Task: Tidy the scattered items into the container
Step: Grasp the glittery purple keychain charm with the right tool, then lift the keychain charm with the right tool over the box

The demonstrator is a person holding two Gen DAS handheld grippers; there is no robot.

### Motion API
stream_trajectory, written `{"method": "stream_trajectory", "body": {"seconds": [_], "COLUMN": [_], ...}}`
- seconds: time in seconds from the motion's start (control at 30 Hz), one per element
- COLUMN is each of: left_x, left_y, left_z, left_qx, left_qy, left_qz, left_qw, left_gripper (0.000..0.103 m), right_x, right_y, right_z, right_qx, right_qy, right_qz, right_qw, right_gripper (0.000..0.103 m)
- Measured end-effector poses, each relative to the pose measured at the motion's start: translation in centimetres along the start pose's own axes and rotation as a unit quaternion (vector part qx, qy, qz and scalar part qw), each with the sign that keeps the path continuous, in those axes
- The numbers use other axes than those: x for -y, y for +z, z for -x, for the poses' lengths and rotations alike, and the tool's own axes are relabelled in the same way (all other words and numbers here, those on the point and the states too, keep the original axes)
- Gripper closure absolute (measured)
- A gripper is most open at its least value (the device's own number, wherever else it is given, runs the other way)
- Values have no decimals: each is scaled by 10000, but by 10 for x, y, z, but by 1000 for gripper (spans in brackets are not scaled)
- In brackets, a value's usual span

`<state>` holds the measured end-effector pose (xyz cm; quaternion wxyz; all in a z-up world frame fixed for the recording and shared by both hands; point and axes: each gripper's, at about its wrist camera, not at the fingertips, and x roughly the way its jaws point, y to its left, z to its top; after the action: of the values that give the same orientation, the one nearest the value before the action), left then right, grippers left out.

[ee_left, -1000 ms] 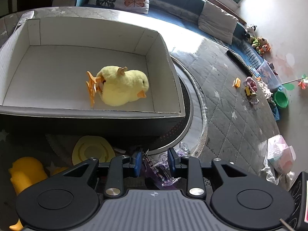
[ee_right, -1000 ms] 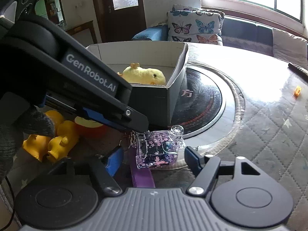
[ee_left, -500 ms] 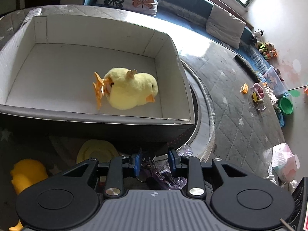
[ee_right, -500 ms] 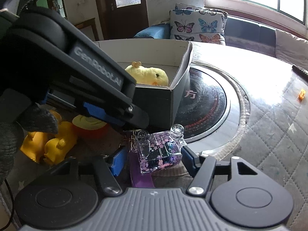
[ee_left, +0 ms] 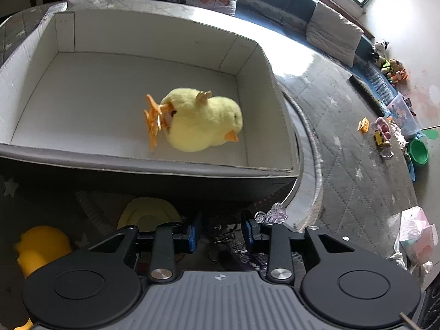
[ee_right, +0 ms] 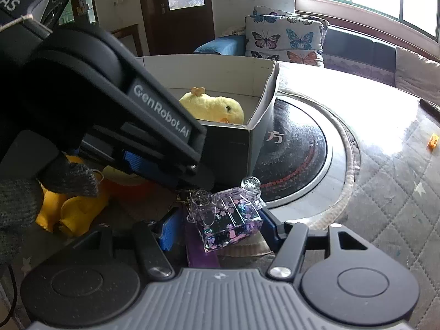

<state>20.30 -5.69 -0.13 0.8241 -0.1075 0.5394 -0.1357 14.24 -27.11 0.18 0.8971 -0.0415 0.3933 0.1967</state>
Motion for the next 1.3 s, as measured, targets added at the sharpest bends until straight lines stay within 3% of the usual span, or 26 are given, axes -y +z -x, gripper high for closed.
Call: {"method": "stream_trajectory", "body": {"seconds": [0.43, 0.9, 1.3], "left_x": [-4, -7, -9], "left_y": [1, -4, -3], "left_z": [-6, 9, 51], "left_qx": [-107, 43, 470], "left_qy": [-48, -265, -551], "left_qz": [104, 151, 205], "left_qw": [9999, 9995, 9972], "left_gripper": [72, 73, 73], "right_x": [1, -2, -13], "right_y": [2, -2, 11], "right_z": [-3, 9, 39], "right_qx": [22, 115, 449], "right_qy": [5, -53, 20], "right_qz": [-45, -64, 50], "right_qw": [10000, 9999, 9990], "right_gripper": [45, 48, 48]}}
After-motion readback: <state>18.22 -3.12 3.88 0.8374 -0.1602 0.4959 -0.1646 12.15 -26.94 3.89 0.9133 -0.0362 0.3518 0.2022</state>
